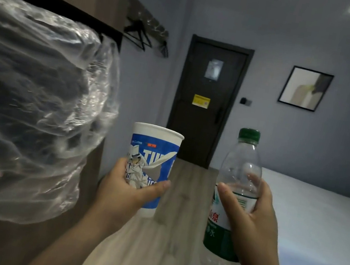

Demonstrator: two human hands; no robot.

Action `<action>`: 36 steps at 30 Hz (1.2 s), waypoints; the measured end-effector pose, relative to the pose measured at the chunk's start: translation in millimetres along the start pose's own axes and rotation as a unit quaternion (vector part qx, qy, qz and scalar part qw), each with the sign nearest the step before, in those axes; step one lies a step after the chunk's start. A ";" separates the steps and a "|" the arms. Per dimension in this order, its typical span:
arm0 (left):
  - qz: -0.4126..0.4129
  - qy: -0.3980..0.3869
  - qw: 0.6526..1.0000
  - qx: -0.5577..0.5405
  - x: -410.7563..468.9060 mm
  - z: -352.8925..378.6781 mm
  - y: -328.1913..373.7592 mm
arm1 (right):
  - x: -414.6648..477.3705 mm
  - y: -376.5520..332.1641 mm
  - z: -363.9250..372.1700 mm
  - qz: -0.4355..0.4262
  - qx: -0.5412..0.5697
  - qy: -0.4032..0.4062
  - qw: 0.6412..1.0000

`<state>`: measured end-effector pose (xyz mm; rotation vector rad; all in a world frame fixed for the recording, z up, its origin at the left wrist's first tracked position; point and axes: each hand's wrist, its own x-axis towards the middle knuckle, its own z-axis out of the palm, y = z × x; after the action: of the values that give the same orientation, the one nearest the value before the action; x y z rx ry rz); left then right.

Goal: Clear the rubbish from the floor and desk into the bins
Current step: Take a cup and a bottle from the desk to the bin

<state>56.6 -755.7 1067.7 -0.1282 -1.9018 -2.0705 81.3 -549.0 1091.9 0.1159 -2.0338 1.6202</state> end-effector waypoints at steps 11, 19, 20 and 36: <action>0.017 -0.073 0.997 0.005 115.4 63.5 -38.2 | 99.0 61.4 0.3 -0.002 -0.031 0.076 0.997; 0.014 -0.056 0.998 0.037 261.8 45.3 -75.7 | 225.4 97.1 79.2 0.004 -0.022 0.047 0.999; 0.012 -0.053 0.998 0.041 277.8 44.8 -83.3 | 240.3 104.5 87.9 0.006 -0.024 0.042 0.999; -0.007 0.013 0.994 0.110 537.7 91.5 -203.7 | 494.6 263.8 173.2 0.029 -0.042 0.009 0.999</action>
<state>-524.7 -748.9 1035.2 -0.0365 -2.1043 -1.8448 -503.2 -510.7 1059.3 0.0104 -2.1055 1.5618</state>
